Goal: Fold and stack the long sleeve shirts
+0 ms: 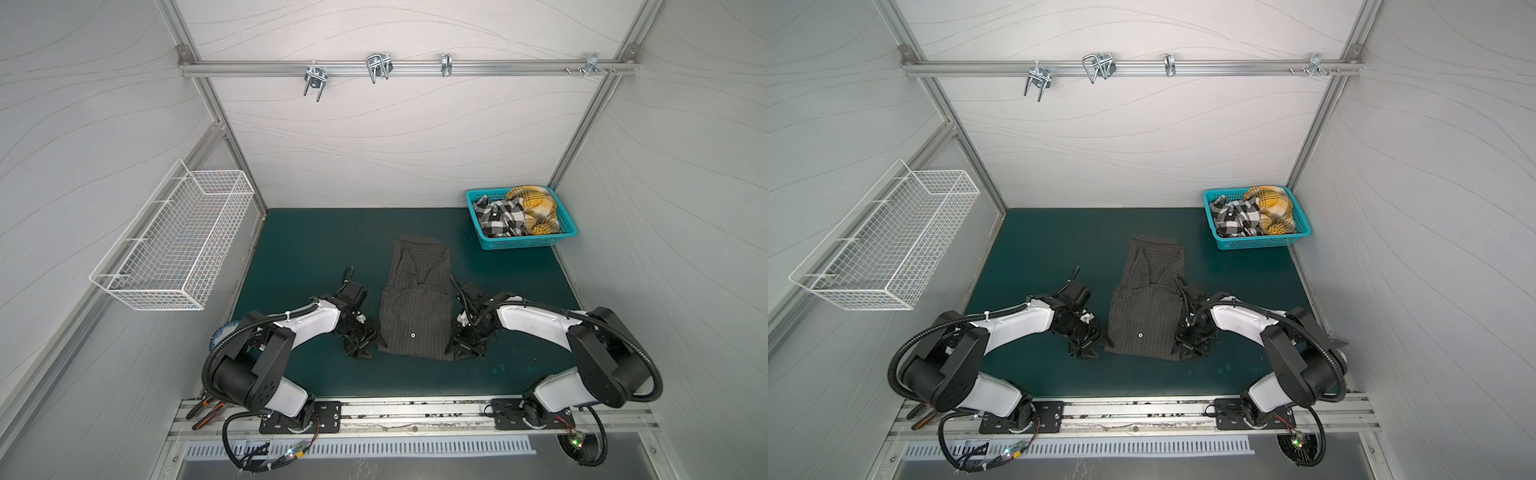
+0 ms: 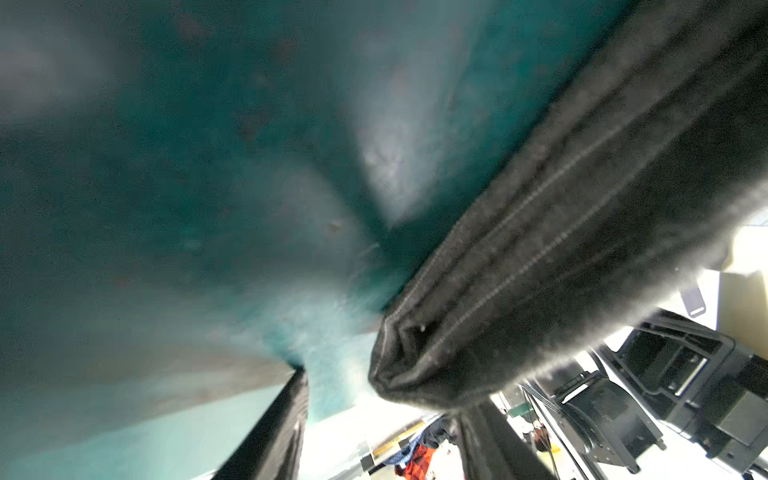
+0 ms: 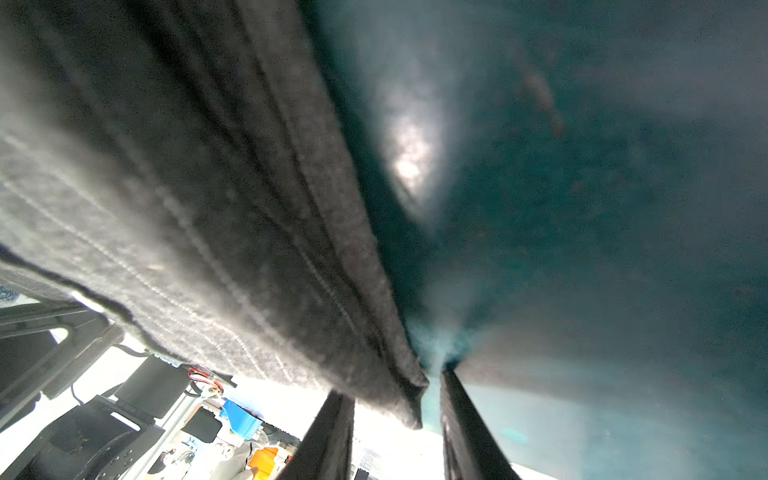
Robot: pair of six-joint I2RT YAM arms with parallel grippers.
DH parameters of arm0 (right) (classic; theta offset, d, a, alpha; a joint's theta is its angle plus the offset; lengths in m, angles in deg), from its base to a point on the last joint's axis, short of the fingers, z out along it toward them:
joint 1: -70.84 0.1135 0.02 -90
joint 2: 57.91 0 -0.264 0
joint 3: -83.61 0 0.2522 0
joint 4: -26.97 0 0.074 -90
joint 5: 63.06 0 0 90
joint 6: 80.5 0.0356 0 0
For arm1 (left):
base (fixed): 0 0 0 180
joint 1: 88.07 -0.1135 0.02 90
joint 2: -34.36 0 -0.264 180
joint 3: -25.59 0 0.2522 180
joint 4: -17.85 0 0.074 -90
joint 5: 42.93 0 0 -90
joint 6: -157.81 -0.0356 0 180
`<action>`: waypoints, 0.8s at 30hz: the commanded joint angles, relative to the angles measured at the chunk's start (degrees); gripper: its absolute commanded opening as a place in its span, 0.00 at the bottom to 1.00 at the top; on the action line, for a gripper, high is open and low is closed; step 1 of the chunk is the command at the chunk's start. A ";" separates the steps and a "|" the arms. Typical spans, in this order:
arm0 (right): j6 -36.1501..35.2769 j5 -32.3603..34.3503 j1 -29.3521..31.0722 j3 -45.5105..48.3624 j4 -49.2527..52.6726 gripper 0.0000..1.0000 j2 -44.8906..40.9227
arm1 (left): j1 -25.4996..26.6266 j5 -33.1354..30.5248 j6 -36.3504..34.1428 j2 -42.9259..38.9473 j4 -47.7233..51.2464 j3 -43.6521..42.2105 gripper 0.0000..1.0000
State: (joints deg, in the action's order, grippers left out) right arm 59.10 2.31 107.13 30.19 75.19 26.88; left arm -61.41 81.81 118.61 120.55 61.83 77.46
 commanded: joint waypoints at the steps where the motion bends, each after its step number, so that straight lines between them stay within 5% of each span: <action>1: 0.30 0.85 0.19 0.76 -0.87 0.35 1.77 | 0.68 -3.69 0.07 4.57 -7.40 -1.01 0.54; 9: 0.24 0.69 -0.39 1.12 -0.79 0.34 1.35 | -0.29 -6.89 -0.29 -1.41 -3.70 0.29 0.69; 21: -0.24 0.53 -0.87 1.13 -0.62 0.33 1.25 | -0.73 -7.58 -1.66 0.09 -3.26 1.05 0.59; 24: -0.33 0.45 -0.87 0.99 -0.82 0.33 1.46 | -0.65 -7.40 -2.10 1.22 -3.98 1.18 0.44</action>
State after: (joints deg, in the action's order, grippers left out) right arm 59.03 1.64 106.45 30.19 75.21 27.12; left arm -61.76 78.71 118.02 119.96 60.23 78.12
